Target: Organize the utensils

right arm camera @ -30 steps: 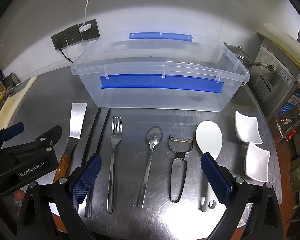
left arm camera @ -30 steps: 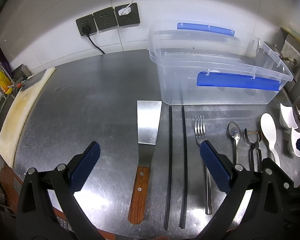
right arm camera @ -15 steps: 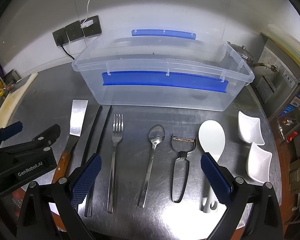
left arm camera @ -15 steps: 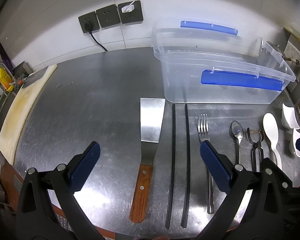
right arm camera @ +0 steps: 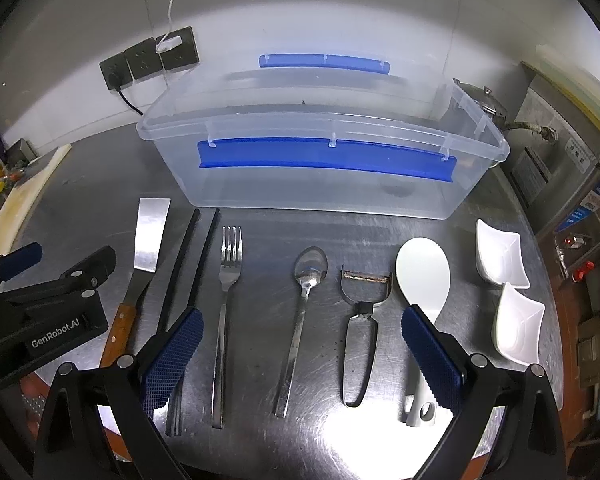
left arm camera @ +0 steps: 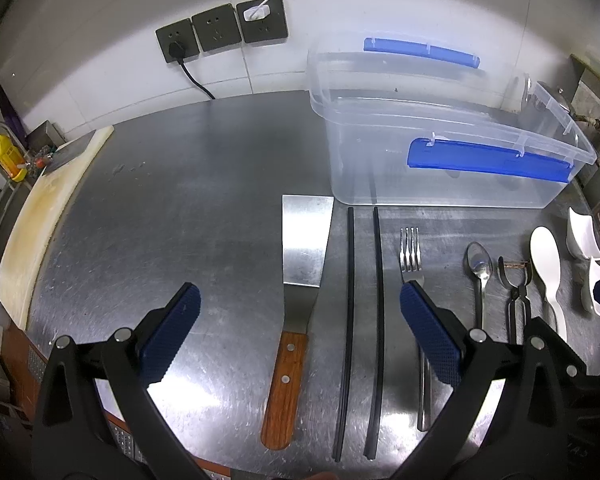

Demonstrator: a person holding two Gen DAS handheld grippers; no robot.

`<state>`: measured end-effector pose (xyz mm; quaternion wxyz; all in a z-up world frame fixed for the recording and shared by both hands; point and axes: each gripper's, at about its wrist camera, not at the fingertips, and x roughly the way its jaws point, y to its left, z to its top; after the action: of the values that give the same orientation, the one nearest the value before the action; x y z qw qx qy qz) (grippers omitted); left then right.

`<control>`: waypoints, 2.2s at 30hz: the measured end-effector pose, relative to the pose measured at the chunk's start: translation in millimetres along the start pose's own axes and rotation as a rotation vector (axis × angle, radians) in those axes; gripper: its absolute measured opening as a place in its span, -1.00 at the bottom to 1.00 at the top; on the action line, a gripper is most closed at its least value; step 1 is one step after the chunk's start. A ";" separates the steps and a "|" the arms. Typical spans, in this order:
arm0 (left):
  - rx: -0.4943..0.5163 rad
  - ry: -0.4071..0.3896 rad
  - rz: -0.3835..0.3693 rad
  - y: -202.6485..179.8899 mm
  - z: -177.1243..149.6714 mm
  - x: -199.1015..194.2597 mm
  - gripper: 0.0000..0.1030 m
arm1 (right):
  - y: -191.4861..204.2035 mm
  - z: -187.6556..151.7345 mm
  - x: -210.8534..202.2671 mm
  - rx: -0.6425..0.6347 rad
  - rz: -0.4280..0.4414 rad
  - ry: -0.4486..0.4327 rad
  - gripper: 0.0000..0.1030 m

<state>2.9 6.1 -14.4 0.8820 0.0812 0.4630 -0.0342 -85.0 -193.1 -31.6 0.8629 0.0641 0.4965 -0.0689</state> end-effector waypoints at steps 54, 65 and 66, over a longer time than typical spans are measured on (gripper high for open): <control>0.456 0.457 -0.677 -382.3 -9.9 84.1 -0.83 | -319.7 -49.8 83.5 0.505 0.241 0.332 -0.67; 0.504 0.404 -0.723 -376.4 -1.5 62.0 -0.89 | -324.0 -43.5 55.7 0.532 0.194 0.269 -0.77; 0.501 0.366 -0.746 -371.0 7.2 48.1 -0.89 | -323.6 -38.1 42.6 0.523 0.191 0.241 -0.77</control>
<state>-14.3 -359.7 -91.2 0.6669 0.1240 0.5857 -0.4437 -155.2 -506.5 -101.1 0.7547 0.3382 0.5523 -0.1050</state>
